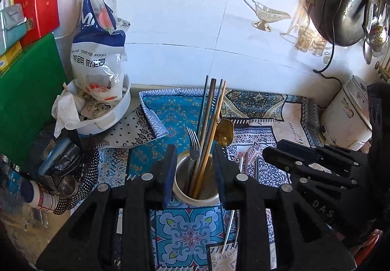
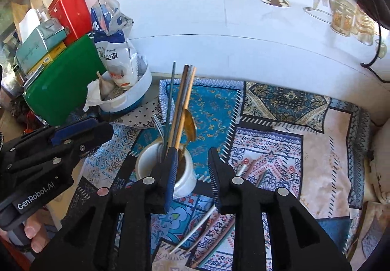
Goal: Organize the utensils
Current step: 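Move both tools back over the loose chopsticks on the mat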
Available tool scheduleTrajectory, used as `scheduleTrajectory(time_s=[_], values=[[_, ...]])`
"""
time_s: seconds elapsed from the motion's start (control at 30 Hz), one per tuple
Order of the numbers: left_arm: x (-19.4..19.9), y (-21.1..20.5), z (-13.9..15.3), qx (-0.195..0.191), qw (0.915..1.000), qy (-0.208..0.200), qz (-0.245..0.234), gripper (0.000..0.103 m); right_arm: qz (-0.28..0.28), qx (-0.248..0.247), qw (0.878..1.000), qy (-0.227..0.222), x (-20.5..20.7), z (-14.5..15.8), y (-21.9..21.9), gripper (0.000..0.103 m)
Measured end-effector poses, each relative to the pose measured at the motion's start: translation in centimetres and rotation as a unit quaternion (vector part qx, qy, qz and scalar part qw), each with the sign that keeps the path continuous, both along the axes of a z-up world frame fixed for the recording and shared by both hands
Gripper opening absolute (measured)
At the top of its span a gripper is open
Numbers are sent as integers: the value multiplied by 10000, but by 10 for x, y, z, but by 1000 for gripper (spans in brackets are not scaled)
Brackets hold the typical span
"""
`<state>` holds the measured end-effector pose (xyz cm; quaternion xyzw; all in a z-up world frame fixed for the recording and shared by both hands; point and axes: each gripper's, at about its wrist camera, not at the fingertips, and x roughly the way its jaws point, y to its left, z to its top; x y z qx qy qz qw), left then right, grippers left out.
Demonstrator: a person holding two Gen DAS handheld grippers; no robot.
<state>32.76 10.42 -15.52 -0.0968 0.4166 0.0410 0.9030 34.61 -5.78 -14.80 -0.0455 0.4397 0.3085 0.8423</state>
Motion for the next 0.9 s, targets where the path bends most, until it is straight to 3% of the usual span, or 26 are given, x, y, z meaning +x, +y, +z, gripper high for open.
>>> scheduleTrajectory(time_s=[0.27, 0.63, 0.9], values=[[-8, -21, -25, -90, 9995, 298, -24, 33, -314, -242, 9987, 320, 5, -26, -36, 27], [-18, -40, -80, -203, 9947, 1002, -113, 33, -530, -856, 9848, 1412, 10, -122, -59, 27], [-27, -50, -113, -193, 9892, 1435, -234, 33, -503, -901, 9787, 1775, 6, -154, -52, 27]])
